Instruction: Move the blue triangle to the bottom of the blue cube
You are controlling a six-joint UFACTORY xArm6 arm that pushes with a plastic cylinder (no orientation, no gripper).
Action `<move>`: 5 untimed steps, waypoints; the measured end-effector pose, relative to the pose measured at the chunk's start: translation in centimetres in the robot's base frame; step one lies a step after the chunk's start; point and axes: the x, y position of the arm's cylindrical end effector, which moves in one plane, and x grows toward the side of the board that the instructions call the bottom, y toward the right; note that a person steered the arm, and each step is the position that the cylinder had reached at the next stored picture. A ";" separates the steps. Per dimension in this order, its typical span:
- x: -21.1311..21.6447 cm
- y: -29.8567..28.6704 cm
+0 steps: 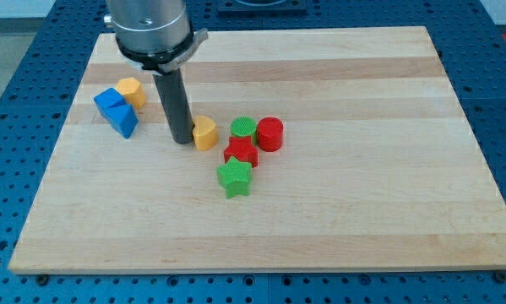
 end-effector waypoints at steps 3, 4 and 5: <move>-4.4 -0.9; -6.6 -1.2; -6.8 -3.7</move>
